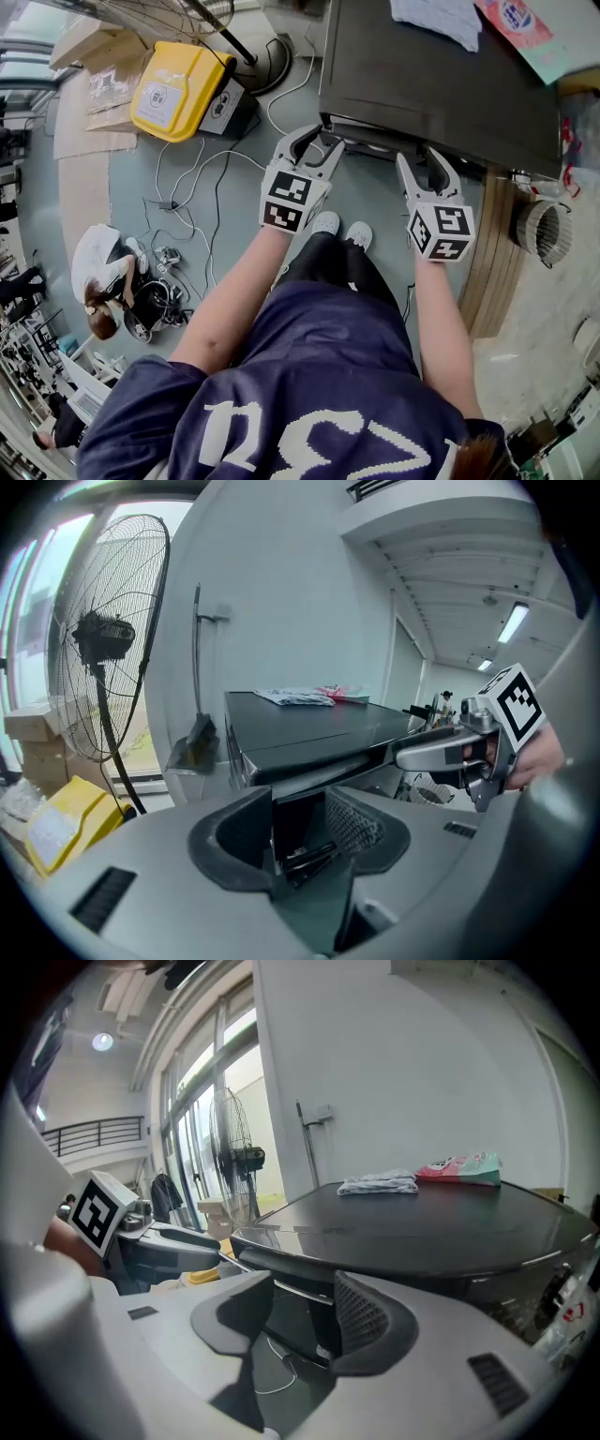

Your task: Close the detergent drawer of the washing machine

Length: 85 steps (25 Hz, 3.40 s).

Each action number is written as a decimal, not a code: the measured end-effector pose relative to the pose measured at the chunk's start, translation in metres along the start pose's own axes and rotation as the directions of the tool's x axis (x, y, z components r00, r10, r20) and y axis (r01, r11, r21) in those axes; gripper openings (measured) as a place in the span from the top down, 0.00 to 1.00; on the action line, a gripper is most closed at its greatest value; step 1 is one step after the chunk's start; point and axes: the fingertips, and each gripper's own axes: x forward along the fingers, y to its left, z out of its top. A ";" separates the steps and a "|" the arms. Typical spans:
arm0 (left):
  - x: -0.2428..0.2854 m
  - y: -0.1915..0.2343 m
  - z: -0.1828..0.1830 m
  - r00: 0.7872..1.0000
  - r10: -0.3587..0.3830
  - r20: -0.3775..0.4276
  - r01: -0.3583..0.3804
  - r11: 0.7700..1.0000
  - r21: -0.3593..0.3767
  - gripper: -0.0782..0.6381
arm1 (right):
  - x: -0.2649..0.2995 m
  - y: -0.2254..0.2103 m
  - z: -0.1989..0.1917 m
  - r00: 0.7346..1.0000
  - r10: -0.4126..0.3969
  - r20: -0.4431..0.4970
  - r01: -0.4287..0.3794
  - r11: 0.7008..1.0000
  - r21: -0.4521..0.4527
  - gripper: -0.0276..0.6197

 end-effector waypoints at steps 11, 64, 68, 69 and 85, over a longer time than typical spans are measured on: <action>0.005 0.009 0.006 0.998 0.054 0.022 -0.054 0.999 -0.008 0.63 | 0.002 -0.005 0.011 0.996 -0.081 0.049 0.083 0.995 -0.051 0.61; 0.019 0.012 0.006 0.993 0.107 0.043 -0.107 0.994 -0.003 0.87 | 0.010 -0.015 0.002 0.988 -0.150 0.030 0.152 0.985 -0.082 0.93; 0.027 0.017 0.010 0.992 0.122 0.037 -0.122 0.992 -0.017 0.87 | 0.019 -0.018 0.005 0.989 -0.149 0.021 0.150 0.985 -0.084 0.93; 0.028 0.018 0.011 0.991 0.125 0.041 -0.125 0.992 -0.016 0.87 | 0.020 -0.018 0.005 0.989 -0.146 0.021 0.147 0.985 -0.090 0.93; 0.015 0.017 0.014 0.991 0.117 0.057 -0.119 0.992 0.036 0.86 | 0.005 -0.011 0.015 0.991 -0.111 0.070 0.117 0.990 -0.085 0.93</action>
